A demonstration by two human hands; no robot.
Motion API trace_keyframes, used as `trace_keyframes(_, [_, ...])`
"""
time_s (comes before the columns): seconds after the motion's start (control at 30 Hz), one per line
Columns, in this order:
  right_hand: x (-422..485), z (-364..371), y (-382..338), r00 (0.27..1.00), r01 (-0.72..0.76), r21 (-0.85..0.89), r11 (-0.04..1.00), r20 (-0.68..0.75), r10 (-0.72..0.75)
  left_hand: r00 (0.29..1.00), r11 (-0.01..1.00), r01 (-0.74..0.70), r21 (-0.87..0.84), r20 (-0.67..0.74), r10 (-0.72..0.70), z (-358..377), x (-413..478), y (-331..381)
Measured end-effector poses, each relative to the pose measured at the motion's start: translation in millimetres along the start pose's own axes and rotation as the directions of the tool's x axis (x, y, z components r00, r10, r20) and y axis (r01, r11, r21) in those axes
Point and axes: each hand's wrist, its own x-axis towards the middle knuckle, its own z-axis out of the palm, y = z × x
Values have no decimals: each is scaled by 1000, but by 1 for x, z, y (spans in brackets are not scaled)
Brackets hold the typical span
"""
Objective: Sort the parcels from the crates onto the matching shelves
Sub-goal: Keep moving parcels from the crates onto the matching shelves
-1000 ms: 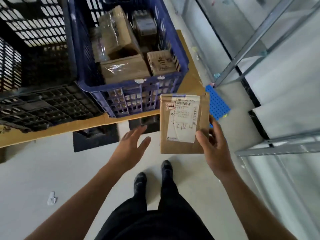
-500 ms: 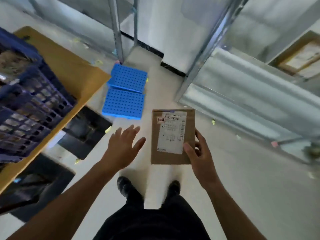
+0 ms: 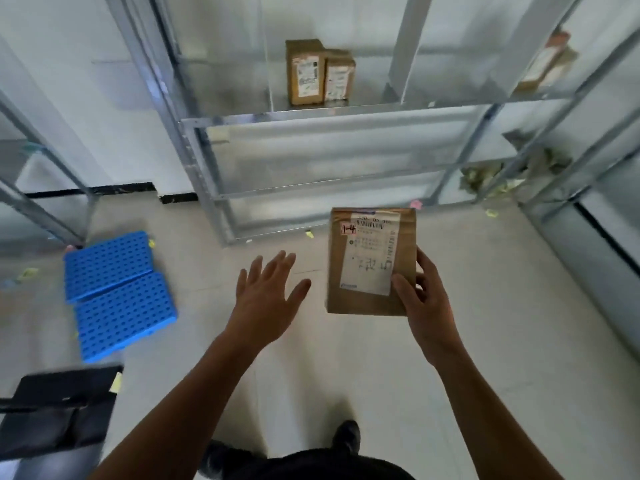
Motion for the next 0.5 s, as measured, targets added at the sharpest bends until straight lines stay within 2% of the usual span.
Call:
trace_keyframes(0.23, [1, -142, 9, 986, 9, 68, 998, -168, 2, 986, 985, -167, 45, -5, 167, 54, 41, 137])
trace_keyframes(0.5, [23, -234, 26, 946, 25, 131, 991, -323, 19, 936, 922, -351, 160, 64, 346, 86, 118, 231])
